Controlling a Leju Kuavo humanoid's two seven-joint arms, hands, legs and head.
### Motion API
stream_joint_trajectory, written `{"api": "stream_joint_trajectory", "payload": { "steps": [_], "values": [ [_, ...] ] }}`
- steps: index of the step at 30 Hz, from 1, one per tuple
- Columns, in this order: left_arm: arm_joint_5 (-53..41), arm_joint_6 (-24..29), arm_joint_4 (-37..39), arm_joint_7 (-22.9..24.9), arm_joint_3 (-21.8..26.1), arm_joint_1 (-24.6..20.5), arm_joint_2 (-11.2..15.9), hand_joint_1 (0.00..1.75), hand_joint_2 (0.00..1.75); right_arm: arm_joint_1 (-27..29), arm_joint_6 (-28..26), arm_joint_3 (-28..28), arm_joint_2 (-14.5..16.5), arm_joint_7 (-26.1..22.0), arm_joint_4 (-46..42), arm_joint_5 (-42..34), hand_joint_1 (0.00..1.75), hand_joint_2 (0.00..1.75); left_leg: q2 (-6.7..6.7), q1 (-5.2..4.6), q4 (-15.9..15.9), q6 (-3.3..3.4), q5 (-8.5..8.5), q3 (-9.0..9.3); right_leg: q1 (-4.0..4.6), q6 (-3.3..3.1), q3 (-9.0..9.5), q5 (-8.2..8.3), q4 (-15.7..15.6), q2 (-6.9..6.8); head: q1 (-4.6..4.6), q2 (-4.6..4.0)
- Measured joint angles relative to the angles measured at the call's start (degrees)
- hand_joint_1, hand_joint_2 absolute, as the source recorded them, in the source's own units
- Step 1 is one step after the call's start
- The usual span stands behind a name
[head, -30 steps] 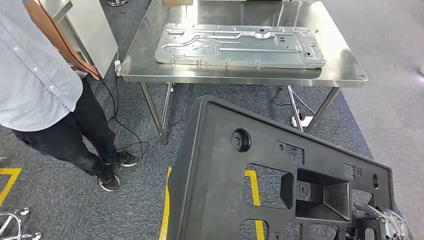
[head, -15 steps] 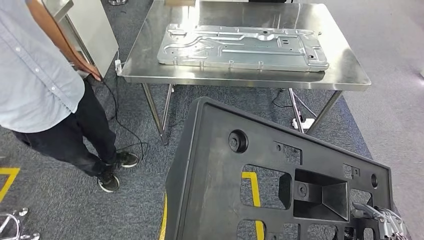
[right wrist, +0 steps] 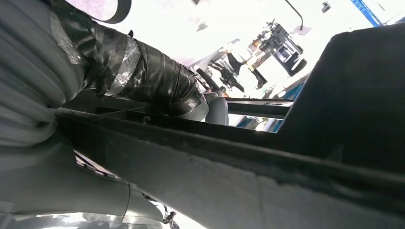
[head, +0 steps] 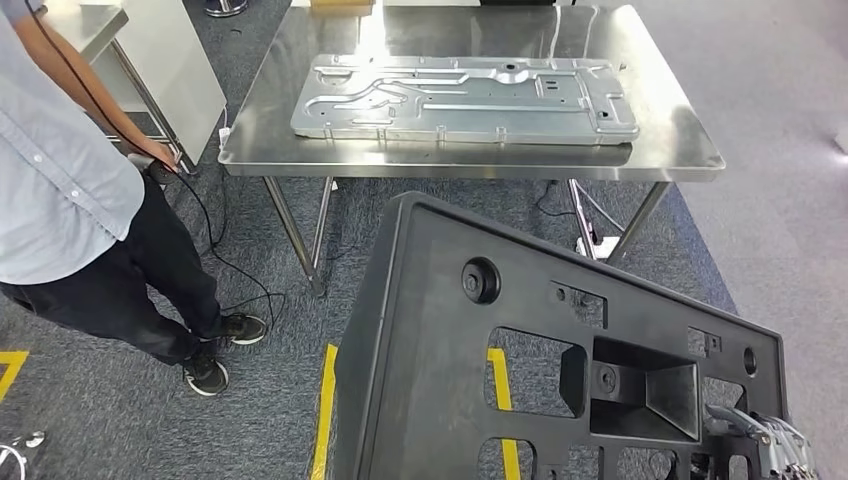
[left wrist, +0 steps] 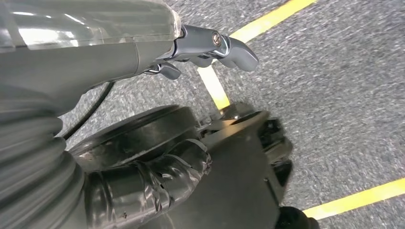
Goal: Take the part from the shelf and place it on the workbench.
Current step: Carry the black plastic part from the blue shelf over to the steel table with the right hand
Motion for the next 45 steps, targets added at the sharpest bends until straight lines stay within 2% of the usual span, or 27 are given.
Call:
{"api": "stream_joint_trajectory", "payload": {
  "steps": [2, 5, 7, 9, 10, 11, 13, 14, 15, 16, 20, 22, 24, 25, 26, 28, 29, 30, 33, 36, 37, 39, 40, 41, 42, 44, 45],
  "values": [
    [-0.01, -0.04, 0.00, -0.02, 0.02, -0.04, 0.04, 0.00, 1.75, -0.04, 0.00, 0.05, -0.01, 0.00, 0.08, 0.02, 1.75, 1.75, -0.03, -0.38, -1.35, 0.37, -0.14, 0.55, -0.09, 0.63, -0.01, -0.26, -0.05, 0.01, -0.03, 0.00],
    [0.02, -0.05, 0.00, -0.01, 0.04, 0.11, 0.01, 0.00, 1.75, -0.08, 0.00, 0.18, -0.04, 0.00, 0.12, 0.02, 1.75, 1.75, -0.04, 0.12, -2.69, 0.96, 0.12, 1.64, -0.19, 1.62, -0.06, -1.16, 1.07, -0.08, 0.02, 0.00],
    [0.01, -0.08, 0.00, 0.00, 0.05, 0.06, -0.01, 0.00, 1.75, -0.15, 0.00, 0.29, -0.10, 0.00, 0.13, -0.09, 1.75, 1.75, 0.01, 0.36, -3.31, 1.27, 0.04, 2.40, -0.46, 2.29, -2.98, -3.67, 6.68, -0.12, 0.13, 0.00],
    [-0.02, -0.16, 0.00, 0.01, 0.05, 0.00, -0.02, 0.00, 1.75, -0.17, 0.00, 0.37, -0.19, 0.00, 0.17, -0.27, 1.75, 1.75, 0.03, 0.41, -3.35, 1.34, -0.44, 2.89, -0.92, 2.87, -7.65, -5.84, 13.96, -0.13, 0.14, 0.00],
    [-0.02, -0.21, 0.00, 0.02, 0.06, 0.02, -0.02, 0.00, 1.75, -0.16, 0.00, 0.37, -0.23, 0.00, 0.20, -0.37, 1.75, 1.75, 0.01, 0.46, -3.34, 1.25, -0.77, 3.25, -1.16, 3.12, -9.13, -5.52, 15.65, -0.15, 0.13, 0.00],
    [-0.03, -0.25, 0.00, 0.02, 0.06, 0.04, -0.02, 0.00, 1.75, -0.16, 0.00, 0.37, -0.27, 0.00, 0.23, -0.47, 1.75, 1.75, -0.01, 0.55, -3.33, 1.09, -1.14, 3.73, -1.38, 3.32, -9.48, -3.98, 15.13, -0.18, 0.13, 0.00],
    [-0.04, -0.34, 0.00, 0.03, 0.07, 0.11, -0.02, 0.00, 1.75, -0.18, 0.00, 0.37, -0.31, 0.00, 0.25, -0.63, 1.75, 1.75, -0.08, 0.77, -3.29, 0.59, -2.05, 4.88, -1.74, 3.58, -7.33, 1.03, 8.69, -0.33, 0.15, 0.00],
    [-0.06, -0.40, 0.00, 0.02, 0.07, 0.10, -0.02, 0.00, 1.75, -0.20, 0.01, 0.38, -0.32, 0.00, 0.27, -0.69, 1.75, 1.75, -0.12, 0.77, -3.18, 0.21, -2.59, 5.31, -1.68, 3.55, -5.81, 2.73, 5.12, -0.43, 0.16, 0.00],
    [-0.08, -0.46, 0.00, 0.03, 0.08, 0.06, -0.02, 0.00, 1.75, -0.23, 0.01, 0.41, -0.34, 0.00, 0.29, -0.75, 1.75, 1.75, -0.14, 0.74, -3.13, -0.17, -3.04, 5.57, -1.59, 3.31, -4.65, 3.58, 2.53, -0.49, 0.16, 0.00],
    [-0.10, -0.49, 0.00, 0.01, 0.08, 0.00, -0.02, 0.00, 1.75, -0.25, 0.02, 0.44, -0.37, 0.00, 0.32, -0.82, 1.75, 1.75, -0.14, 0.67, -3.13, -0.54, -3.38, 5.67, -1.45, 2.95, -4.05, 3.55, 1.21, -0.49, 0.15, 0.00],
    [-0.29, -0.46, 0.00, -0.03, 0.08, -0.36, -0.02, 0.00, 1.75, -0.28, 0.01, 0.55, -0.45, 0.00, 0.32, -0.98, 1.75, 1.75, 0.00, 0.87, -2.28, -1.80, -4.54, 5.99, -1.28, 1.10, -3.22, 2.55, 0.52, -0.26, 0.06, 0.00],
    [-0.44, -0.45, 0.00, -0.03, 0.08, -0.38, -0.02, 0.00, 1.75, -0.34, 0.01, 0.63, -0.45, 0.00, 0.32, -0.98, 1.75, 1.75, -0.04, 0.98, 3.28, -2.12, -6.99, 3.29, -1.29, 0.29, -2.45, 2.15, 0.18, -0.37, 0.02, 0.00],
    [-0.52, -0.46, 0.00, -0.03, 0.08, -0.27, -0.02, 0.00, 1.75, -0.36, 0.01, 0.67, -0.46, 0.00, 0.32, -0.99, 1.75, 1.75, -0.06, 0.98, 11.14, -2.24, -9.49, -1.67, -1.02, -0.18, -1.92, 1.60, 0.14, -0.41, 0.00, 0.00],
    [-0.54, -0.46, 0.00, -0.02, 0.09, -0.16, -0.02, 0.00, 1.75, -0.36, 0.01, 0.68, -0.46, 0.00, 0.32, -1.00, 1.75, 1.75, -0.07, 0.97, 13.42, -2.20, -9.43, -3.57, -0.85, -0.29, -1.56, 1.28, 0.14, -0.33, -0.01, 0.00],
    [-0.54, -0.46, 0.00, -0.02, 0.09, -0.06, -0.02, 0.00, 1.75, -0.36, 0.01, 0.68, -0.46, 0.00, 0.32, -1.01, 1.75, 1.75, -0.07, 0.92, 13.56, -2.04, -8.12, -4.47, -0.69, -0.33, -1.09, 0.92, 0.14, -0.22, 0.00, 0.00],
    [-0.53, -0.46, 0.00, -0.02, 0.10, 0.04, -0.02, 0.00, 1.75, -0.36, 0.01, 0.68, -0.46, 0.00, 0.32, -1.01, 1.75, 1.75, -0.11, 0.64, 7.91, -1.27, -2.82, -3.36, -0.40, -0.30, 0.16, 0.11, 0.14, -0.04, 0.00, 0.00],
    [-0.52, -0.48, 0.00, -0.02, 0.10, 0.06, 0.01, 0.00, 1.75, -0.37, 0.01, 0.69, -0.46, 0.00, 0.33, -1.01, 1.75, 1.75, -0.12, 0.40, 4.42, -0.71, -0.69, -2.19, -0.25, -0.18, 0.62, -0.33, 0.15, -0.02, 0.04, 0.00],
    [-0.52, -0.50, 0.00, -0.03, 0.11, 0.02, 0.04, 0.00, 1.75, -0.40, 0.02, 0.69, -0.46, 0.00, 0.34, -1.01, 1.75, 1.75, -0.11, 0.14, 1.57, -0.28, 0.54, -1.13, -0.18, 0.05, 0.91, -0.73, 0.18, 0.02, 0.04, 0.00],
    [-0.54, -0.58, 0.00, -0.05, 0.13, -0.13, 0.11, 0.00, 1.75, -0.48, 0.02, 0.75, -0.50, 0.00, 0.38, -0.97, 1.75, 1.75, -0.10, -0.36, -1.09, 0.32, 0.44, 0.06, -0.36, 1.06, 1.20, -1.37, -0.07, -0.01, 0.05, 0.00],
    [-0.55, -0.59, 0.00, -0.05, 0.14, 0.04, 0.10, 0.00, 1.75, -0.56, 0.00, 0.80, -0.58, 0.00, 0.33, -0.90, 1.75, 1.75, -0.08, 0.19, -2.75, 0.92, 0.70, 1.44, -0.46, 1.98, 0.93, -2.51, 1.67, -0.20, 0.10, -0.01],
    [-0.55, -0.59, 0.00, -0.05, 0.14, 0.05, 0.09, 0.00, 1.75, -0.59, 0.00, 0.81, -0.64, 0.00, 0.33, -0.90, 1.75, 1.75, -0.06, 0.35, -3.13, 1.08, 0.70, 1.92, -0.57, 2.27, -0.48, -3.68, 4.36, -0.23, 0.14, -0.01],
    [-0.57, -0.62, 0.00, -0.05, 0.14, -0.03, 0.06, 0.00, 1.75, -0.65, 0.00, 0.81, -0.77, 0.00, 0.36, -0.93, 1.75, 1.75, -0.05, 0.37, -3.27, 1.24, 0.24, 2.49, -0.87, 2.83, -5.04, -6.11, 11.58, -0.24, 0.16, 0.00],
    [-0.58, -0.64, 0.00, -0.05, 0.15, -0.03, 0.05, 0.00, 1.75, -0.65, 0.01, 0.81, -0.82, 0.00, 0.40, -0.96, 1.75, 1.75, -0.06, 0.40, -3.25, 1.19, -0.10, 2.82, -1.05, 3.10, -7.06, -6.28, 14.15, -0.25, 0.17, 0.00],
    [-0.59, -0.66, 0.00, -0.05, 0.15, -0.03, 0.04, 0.00, 1.75, -0.65, 0.01, 0.82, -0.87, 0.00, 0.44, -0.97, 1.75, 1.75, -0.09, 0.46, -3.21, 1.07, -0.49, 3.26, -1.25, 3.34, -8.15, -5.26, 14.80, -0.27, 0.16, 0.00],
    [-0.60, -0.66, 0.00, -0.05, 0.16, 0.00, 0.03, 0.00, 1.75, -0.65, 0.01, 0.83, -0.93, 0.00, 0.47, -0.99, 1.75, 1.75, -0.12, 0.56, -3.14, 0.88, -0.95, 3.81, -1.44, 3.54, -8.11, -3.13, 13.26, -0.29, 0.16, 0.00],
    [-0.60, -0.66, 0.00, -0.05, 0.16, 0.04, 0.01, 0.00, 1.75, -0.68, 0.01, 0.83, -1.05, 0.00, 0.52, -1.00, 1.75, 1.75, -0.17, 0.73, -2.95, 0.29, -2.05, 4.99, -1.72, 3.75, -5.87, 1.62, 6.69, -0.39, 0.19, 0.00],
    [-0.61, -0.66, 0.00, -0.05, 0.16, 0.00, 0.00, 0.00, 1.75, -0.74, 0.01, 0.84, -1.10, 0.00, 0.55, -1.01, 1.75, 1.75, -0.21, 0.72, -2.76, -0.11, -2.63, 5.35, -1.69, 3.54, -4.64, 2.77, 3.78, -0.41, 0.21, 0.00]
  ]
}}
